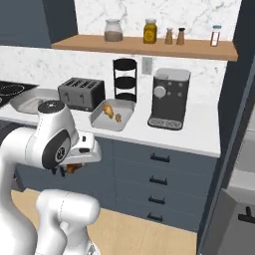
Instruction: Place one sweet potato and one chicken drumstick in each tupperware on the nearby counter, to pack two identical lunches.
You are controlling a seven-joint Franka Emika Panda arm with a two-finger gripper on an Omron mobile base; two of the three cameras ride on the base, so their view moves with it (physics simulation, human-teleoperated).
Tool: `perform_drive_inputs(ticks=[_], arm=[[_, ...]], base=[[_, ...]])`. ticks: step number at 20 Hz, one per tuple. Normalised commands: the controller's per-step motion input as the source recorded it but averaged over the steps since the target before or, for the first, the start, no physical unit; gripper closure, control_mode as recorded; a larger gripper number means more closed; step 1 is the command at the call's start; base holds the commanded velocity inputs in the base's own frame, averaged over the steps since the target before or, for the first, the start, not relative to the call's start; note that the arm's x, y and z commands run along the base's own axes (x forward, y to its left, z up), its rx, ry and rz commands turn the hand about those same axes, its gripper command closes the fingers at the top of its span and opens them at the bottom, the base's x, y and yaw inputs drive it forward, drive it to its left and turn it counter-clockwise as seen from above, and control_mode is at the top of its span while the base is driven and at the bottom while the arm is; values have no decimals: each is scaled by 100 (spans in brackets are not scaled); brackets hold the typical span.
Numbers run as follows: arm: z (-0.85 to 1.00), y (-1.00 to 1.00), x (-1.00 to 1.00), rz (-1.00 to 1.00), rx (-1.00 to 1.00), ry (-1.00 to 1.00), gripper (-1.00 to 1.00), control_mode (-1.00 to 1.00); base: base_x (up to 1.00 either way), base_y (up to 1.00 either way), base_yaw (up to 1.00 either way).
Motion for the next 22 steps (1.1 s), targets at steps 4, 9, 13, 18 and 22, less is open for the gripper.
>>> perform_drive_inputs(ticks=[4,9,13,18,22], arm=[[0,0,0,0,0,0,100,100],[0,0,0,0,0,0,100,100],[0,0,0,0,0,0,100,100],[0,0,0,0,0,0,100,100],[0,0,0,0,0,0,100,100]], base=[[62,100,3],[79,100,0],[70,100,0],[60,86,-13],[54,68,-20]])
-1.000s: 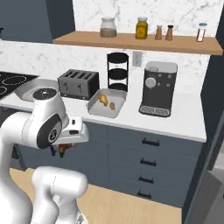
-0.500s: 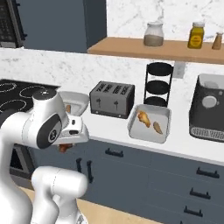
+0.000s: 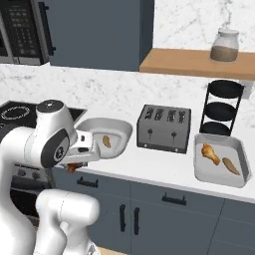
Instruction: Place one sweet potato and one chicken drumstick in each tupperware on the nearby counter, to pack two identical lunches.
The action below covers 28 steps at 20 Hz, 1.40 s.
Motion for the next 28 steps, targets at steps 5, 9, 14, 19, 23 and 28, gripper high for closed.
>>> perform_drive_inputs(ticks=[5,9,14,19,23,28], arm=[[0,0,0,0,0,0,100,100],[0,0,0,0,0,0,100,100],[-31,23,53,-11,2,0,100,-100],[-57,55,98,-16,3,0,100,-100],[-56,43,100,-18,1,0,100,-100],[-54,16,100,-5,0,5,100,-100]], base=[[64,53,-18],[58,28,-12],[10,6,-3],[0,0,0],[0,0,0],[0,0,0]])
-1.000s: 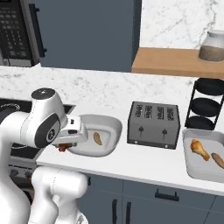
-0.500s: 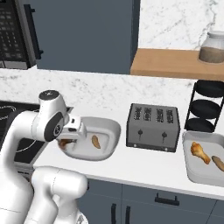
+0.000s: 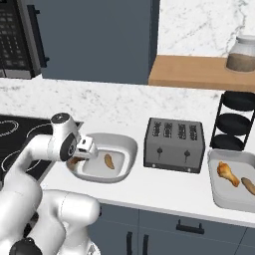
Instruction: Place one sweet potato and one chicken drumstick in each tupperware on the nearby counter, to pack two identical lunches.
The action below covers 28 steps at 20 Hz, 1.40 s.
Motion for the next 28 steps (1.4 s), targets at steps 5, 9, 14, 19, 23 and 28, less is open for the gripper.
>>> perform_drive_inputs(ticks=[5,9,14,19,23,28], arm=[[-9,-18,83,0,0,18,100,-100],[0,-9,89,2,0,24,100,-100],[-33,-1,13,2,0,7,100,-100],[-46,0,0,0,5,0,100,-100],[-37,0,0,0,12,-13,100,-100],[-30,3,22,0,16,-25,-100,-100]], base=[[0,0,0],[0,0,0],[0,0,0],[0,0,0],[0,0,0],[0,0,0]])
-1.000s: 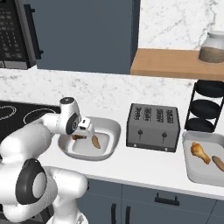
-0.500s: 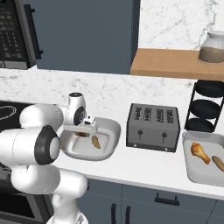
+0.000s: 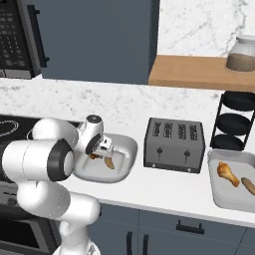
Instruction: Place one sweet potato and one chicken drumstick in each tupperware on the nearby counter, to pack two identical lunches.
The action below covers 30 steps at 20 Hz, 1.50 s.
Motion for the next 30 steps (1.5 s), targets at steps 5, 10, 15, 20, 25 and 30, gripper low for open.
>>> perform_drive_inputs(ticks=[5,10,15,20,25,30], arm=[[0,2,26,0,0,-3,-100,-100],[21,5,28,0,-13,0,-100,-100],[65,0,-18,0,-11,1,-100,-100],[44,-35,-90,0,-3,7,-100,-100],[38,-37,-85,0,0,8,-100,-100],[2,-50,-82,0,2,-3,-100,-100]], base=[[0,0,0],[0,0,0],[0,0,0],[0,0,0],[0,0,0],[0,0,0]])
